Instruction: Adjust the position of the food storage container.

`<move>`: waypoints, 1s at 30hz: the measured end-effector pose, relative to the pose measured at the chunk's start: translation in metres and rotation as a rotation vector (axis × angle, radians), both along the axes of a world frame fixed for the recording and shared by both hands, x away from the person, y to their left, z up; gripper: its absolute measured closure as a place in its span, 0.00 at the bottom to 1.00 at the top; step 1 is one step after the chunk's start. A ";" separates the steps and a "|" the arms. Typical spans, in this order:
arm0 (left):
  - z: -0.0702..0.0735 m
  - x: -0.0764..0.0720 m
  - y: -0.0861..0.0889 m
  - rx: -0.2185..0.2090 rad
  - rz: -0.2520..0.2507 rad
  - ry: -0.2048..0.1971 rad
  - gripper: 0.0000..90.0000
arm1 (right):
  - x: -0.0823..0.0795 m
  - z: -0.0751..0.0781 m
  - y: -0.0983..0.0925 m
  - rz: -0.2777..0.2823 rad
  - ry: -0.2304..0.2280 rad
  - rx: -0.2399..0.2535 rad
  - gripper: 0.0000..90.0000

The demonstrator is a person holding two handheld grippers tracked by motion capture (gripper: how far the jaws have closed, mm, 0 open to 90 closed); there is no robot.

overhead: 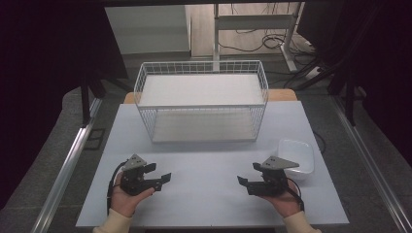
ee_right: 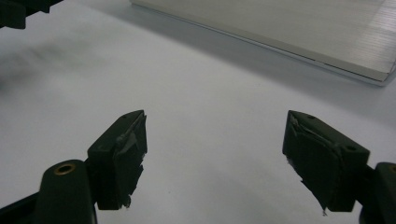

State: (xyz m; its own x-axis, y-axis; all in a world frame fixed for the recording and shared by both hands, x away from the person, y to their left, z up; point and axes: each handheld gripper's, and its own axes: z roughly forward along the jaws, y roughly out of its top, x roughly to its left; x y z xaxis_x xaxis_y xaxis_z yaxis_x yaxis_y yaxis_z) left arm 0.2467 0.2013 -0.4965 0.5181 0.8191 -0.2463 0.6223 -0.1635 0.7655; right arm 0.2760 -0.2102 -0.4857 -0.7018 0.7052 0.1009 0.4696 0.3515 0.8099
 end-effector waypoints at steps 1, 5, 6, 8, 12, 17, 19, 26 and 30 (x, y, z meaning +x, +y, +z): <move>0.000 0.000 0.000 0.000 0.000 0.000 0.28 | 0.000 0.000 0.000 0.000 0.000 0.000 0.25; 0.000 0.000 0.001 -0.004 0.003 0.006 0.27 | 0.000 0.001 -0.002 -0.007 0.004 -0.001 0.25; 0.000 -0.001 0.001 -0.006 0.001 0.004 0.27 | 0.000 0.002 -0.003 -0.013 0.008 0.008 0.26; 0.001 -0.001 0.001 -0.007 -0.004 0.003 0.27 | 0.000 0.004 -0.004 -0.018 0.012 0.018 0.27; 0.000 -0.002 0.001 -0.004 -0.013 0.002 0.27 | 0.002 0.005 -0.002 -0.008 0.016 0.004 0.29; 0.002 -0.003 0.000 -0.026 -0.037 0.006 0.27 | 0.004 0.005 0.001 0.003 0.015 -0.026 0.30; 0.003 -0.004 -0.001 -0.029 -0.038 0.004 0.27 | 0.004 0.006 0.003 0.006 0.010 -0.029 0.31; 0.004 -0.004 -0.001 -0.015 -0.033 -0.002 0.28 | 0.005 0.008 0.004 0.015 0.015 -0.029 0.33; 0.011 -0.007 -0.002 -0.029 -0.039 -0.026 0.28 | 0.007 0.011 0.005 0.025 0.012 -0.028 0.35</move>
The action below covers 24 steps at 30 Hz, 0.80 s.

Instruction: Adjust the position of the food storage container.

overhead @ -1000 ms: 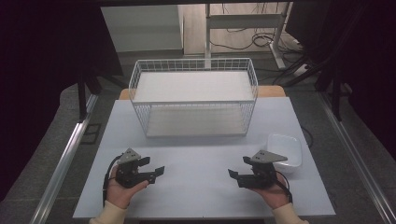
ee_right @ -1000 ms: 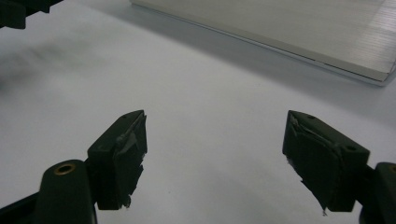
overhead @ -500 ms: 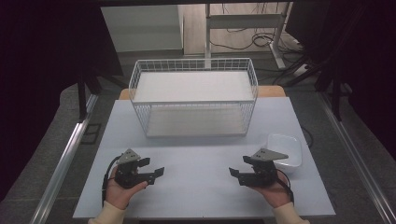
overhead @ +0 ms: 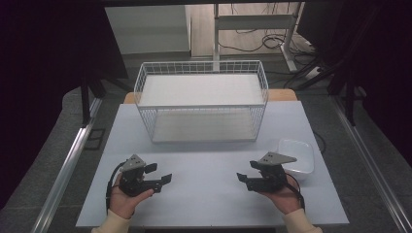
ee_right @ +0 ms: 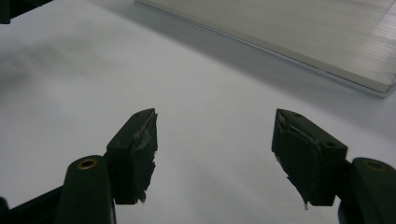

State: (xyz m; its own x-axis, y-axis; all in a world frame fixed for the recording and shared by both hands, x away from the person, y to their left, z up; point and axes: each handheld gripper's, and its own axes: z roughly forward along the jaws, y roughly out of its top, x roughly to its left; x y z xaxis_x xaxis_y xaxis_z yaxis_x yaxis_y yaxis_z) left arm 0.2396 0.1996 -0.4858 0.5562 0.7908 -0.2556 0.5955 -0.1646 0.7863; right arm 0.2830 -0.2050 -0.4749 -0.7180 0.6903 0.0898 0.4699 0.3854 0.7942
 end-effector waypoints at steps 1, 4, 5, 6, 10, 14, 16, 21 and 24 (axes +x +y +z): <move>0.000 0.000 0.000 0.000 0.000 0.000 0.28 | 0.000 0.001 0.000 0.000 -0.001 0.000 0.35; -0.001 0.000 0.000 0.007 0.001 0.006 0.28 | 0.000 0.004 0.000 0.001 -0.007 0.001 0.36; -0.002 0.001 0.000 0.010 -0.001 0.007 0.28 | 0.000 0.006 -0.001 -0.001 -0.010 0.002 0.36; -0.004 0.002 0.000 0.015 0.003 0.015 0.27 | 0.000 0.011 -0.003 -0.009 -0.017 0.002 0.37; -0.005 0.002 -0.001 0.011 -0.005 0.018 0.27 | 0.003 0.019 -0.008 -0.025 -0.029 0.018 0.37; -0.004 0.001 -0.002 0.008 -0.008 0.018 0.27 | 0.005 0.024 -0.011 -0.028 -0.031 0.031 0.38; -0.005 0.002 -0.001 0.009 -0.007 0.019 0.27 | 0.006 0.027 -0.012 -0.024 -0.032 0.034 0.39; -0.007 0.002 -0.002 0.009 -0.010 0.028 0.27 | 0.010 0.040 -0.020 -0.030 -0.043 0.042 0.40; -0.008 0.003 -0.003 0.003 -0.016 0.036 0.27 | 0.013 0.048 -0.025 -0.039 -0.047 0.051 0.40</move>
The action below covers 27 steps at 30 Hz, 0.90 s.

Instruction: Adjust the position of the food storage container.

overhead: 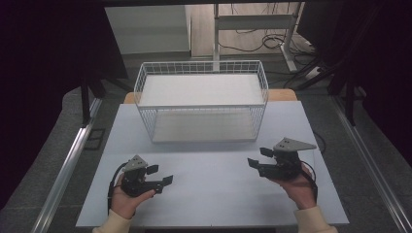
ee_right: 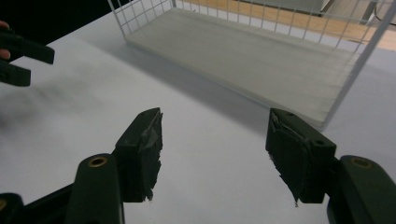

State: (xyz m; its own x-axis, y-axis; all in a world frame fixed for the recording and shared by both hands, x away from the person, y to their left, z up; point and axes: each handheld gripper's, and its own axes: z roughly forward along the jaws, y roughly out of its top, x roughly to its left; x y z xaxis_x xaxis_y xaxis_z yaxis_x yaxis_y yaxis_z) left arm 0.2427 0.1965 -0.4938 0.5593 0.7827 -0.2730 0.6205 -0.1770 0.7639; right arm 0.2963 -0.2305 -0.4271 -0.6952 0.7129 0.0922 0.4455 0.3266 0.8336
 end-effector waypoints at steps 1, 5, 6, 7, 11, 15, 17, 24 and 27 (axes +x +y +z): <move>0.000 0.000 0.000 0.002 -0.001 0.000 0.27 | 0.001 0.003 -0.003 -0.005 -0.002 0.003 0.40; 0.001 0.000 -0.001 0.005 0.002 -0.005 0.27 | 0.004 0.006 -0.012 -0.027 0.002 0.006 0.41; 0.001 0.000 -0.001 0.005 0.004 -0.005 0.27 | 0.005 0.006 -0.015 -0.035 0.000 0.002 0.41; 0.001 0.000 0.000 0.006 0.006 -0.005 0.27 | 0.007 0.007 -0.021 -0.052 0.001 0.004 0.41; 0.001 0.000 0.001 0.007 0.011 -0.004 0.27 | 0.010 0.008 -0.033 -0.086 -0.003 0.017 0.42; 0.001 0.000 0.000 0.007 0.011 -0.004 0.27 | 0.016 0.010 -0.056 -0.148 0.005 0.035 0.43; 0.001 0.001 0.000 0.008 0.015 -0.002 0.27 | 0.018 0.010 -0.065 -0.169 0.008 0.037 0.44; -0.001 0.001 0.000 0.014 0.020 0.005 0.27 | 0.029 0.017 -0.100 -0.254 0.028 0.025 0.49; -0.001 0.002 0.000 0.015 0.024 0.007 0.27 | 0.034 0.020 -0.111 -0.281 0.037 0.007 0.52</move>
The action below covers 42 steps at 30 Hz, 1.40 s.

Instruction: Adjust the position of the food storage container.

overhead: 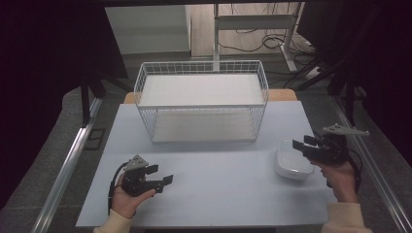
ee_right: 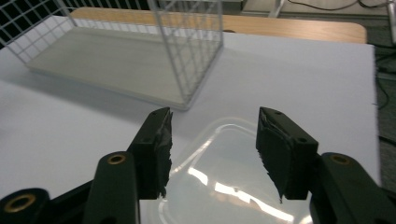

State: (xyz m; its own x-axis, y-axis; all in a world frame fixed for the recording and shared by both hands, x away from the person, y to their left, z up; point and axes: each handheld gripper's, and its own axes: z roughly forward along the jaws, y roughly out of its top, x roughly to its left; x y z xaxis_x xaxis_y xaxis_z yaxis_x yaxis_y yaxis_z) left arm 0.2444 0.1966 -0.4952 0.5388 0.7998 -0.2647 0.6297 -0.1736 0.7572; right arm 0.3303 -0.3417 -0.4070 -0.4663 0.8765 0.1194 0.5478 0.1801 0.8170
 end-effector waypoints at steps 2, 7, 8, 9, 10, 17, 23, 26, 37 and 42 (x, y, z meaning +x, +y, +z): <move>-0.001 0.001 0.000 0.000 0.003 0.004 0.27 | 0.004 0.001 -0.008 -0.017 0.010 0.005 0.54; -0.003 0.002 0.001 0.002 0.008 0.013 0.27 | 0.012 -0.001 -0.022 -0.071 0.043 -0.023 0.66; -0.003 0.002 0.001 0.003 0.008 0.014 0.27 | 0.013 -0.004 -0.028 -0.102 0.057 -0.036 0.72; -0.003 0.002 0.001 0.004 0.008 0.014 0.27 | 0.014 -0.006 -0.031 -0.116 0.062 -0.042 0.74; -0.003 0.001 0.001 0.004 0.010 0.014 0.27 | 0.015 -0.007 -0.033 -0.129 0.070 -0.051 0.77; 0.000 0.000 0.001 0.006 0.008 0.001 0.27 | 0.021 -0.019 -0.046 -0.167 0.108 -0.062 0.93; -0.001 0.000 0.001 0.012 0.007 0.004 0.27 | 0.025 -0.026 -0.057 -0.203 0.121 -0.078 0.97; 0.000 -0.001 0.001 0.013 0.007 -0.001 0.27 | 0.028 -0.034 -0.062 -0.224 0.142 -0.098 0.99; 0.000 -0.002 0.000 0.018 0.006 -0.001 0.27 | 0.035 -0.055 -0.053 -0.198 0.186 -0.167 0.99; -0.001 -0.002 -0.001 0.020 0.004 -0.003 0.27 | 0.036 -0.057 -0.052 -0.185 0.192 -0.167 1.00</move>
